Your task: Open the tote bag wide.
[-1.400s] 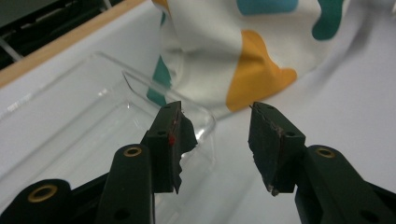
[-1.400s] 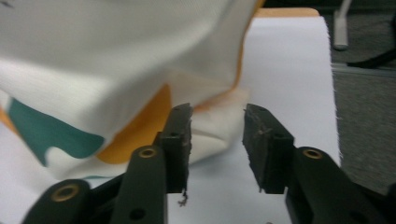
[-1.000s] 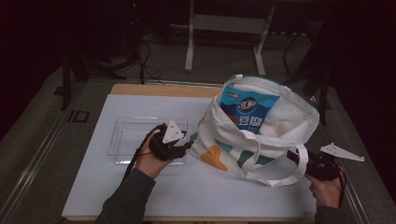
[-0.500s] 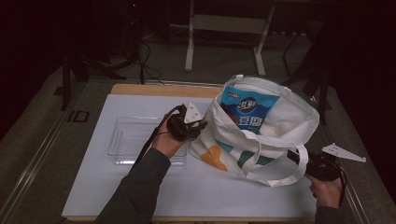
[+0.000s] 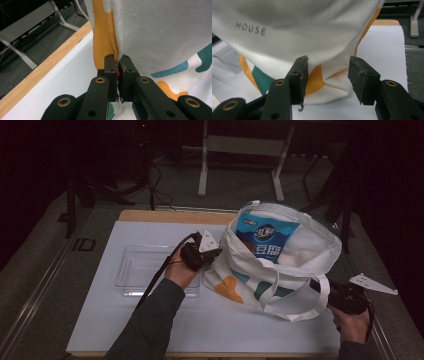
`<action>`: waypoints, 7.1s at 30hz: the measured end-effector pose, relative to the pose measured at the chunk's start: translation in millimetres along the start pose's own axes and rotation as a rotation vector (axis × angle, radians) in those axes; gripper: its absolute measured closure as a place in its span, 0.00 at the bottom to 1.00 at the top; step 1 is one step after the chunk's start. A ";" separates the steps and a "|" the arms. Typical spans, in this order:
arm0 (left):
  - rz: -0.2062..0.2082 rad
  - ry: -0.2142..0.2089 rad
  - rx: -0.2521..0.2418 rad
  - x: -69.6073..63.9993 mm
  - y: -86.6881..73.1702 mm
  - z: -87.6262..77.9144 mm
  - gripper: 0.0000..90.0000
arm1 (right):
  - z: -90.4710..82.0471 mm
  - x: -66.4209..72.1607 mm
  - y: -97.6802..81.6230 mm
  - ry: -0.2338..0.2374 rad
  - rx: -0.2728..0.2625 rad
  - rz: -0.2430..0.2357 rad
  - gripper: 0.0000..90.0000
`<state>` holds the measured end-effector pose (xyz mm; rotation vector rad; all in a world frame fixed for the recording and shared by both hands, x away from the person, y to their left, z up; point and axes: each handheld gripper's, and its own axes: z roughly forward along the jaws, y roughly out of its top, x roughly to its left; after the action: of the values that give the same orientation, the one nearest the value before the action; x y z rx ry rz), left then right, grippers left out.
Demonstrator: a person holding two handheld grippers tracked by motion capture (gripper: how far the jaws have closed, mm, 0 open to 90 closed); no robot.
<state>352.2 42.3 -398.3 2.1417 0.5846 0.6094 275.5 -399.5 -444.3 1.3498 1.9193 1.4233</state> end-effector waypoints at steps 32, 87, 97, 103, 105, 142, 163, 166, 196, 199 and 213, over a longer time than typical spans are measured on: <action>-0.067 -0.029 0.182 7.4 -36.2 33.7 0.95 | 29.9 4.3 0.6 0.033 0.034 0.040 0.98; -0.148 -0.054 0.045 25.5 0.9 -13.5 0.83 | 49.1 13.8 -20.8 0.001 0.148 -0.027 0.99; -0.170 -0.022 -0.094 27.9 13.6 -30.8 0.64 | 50.8 14.6 -23.0 0.005 0.158 -0.033 0.99; -0.152 -0.010 -0.037 26.1 21.5 -19.2 0.72 | 51.8 14.7 -24.6 0.010 0.159 -0.030 0.99; -0.154 0.004 -0.011 25.0 20.8 -14.1 0.81 | 51.7 15.0 -24.4 0.014 0.161 -0.033 0.99; -0.130 -0.004 0.066 8.8 -11.8 -1.6 0.67 | 42.8 25.3 -22.2 -0.096 0.254 -0.102 0.78; 0.038 -0.228 0.054 -52.3 5.8 9.8 0.54 | 13.5 34.7 45.5 -0.096 0.009 -0.072 0.55; 0.035 -0.246 0.061 -55.1 4.7 18.5 0.53 | 22.7 35.6 48.5 -0.104 0.022 -0.078 0.53; 0.098 -0.232 0.184 -74.0 -5.2 59.2 0.85 | 43.2 30.1 49.8 -0.147 0.039 -0.072 0.71; 0.112 -0.237 0.198 -75.9 -7.4 58.0 0.96 | 43.1 31.0 49.6 -0.156 0.042 -0.083 0.76; 0.132 -0.212 0.261 -97.1 -28.9 78.0 0.97 | 62.1 22.8 30.5 -0.191 0.136 -0.100 0.92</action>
<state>318.0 -44.1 -486.1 2.4676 0.4266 0.3845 326.4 -347.8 -437.4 1.3744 1.9558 1.0928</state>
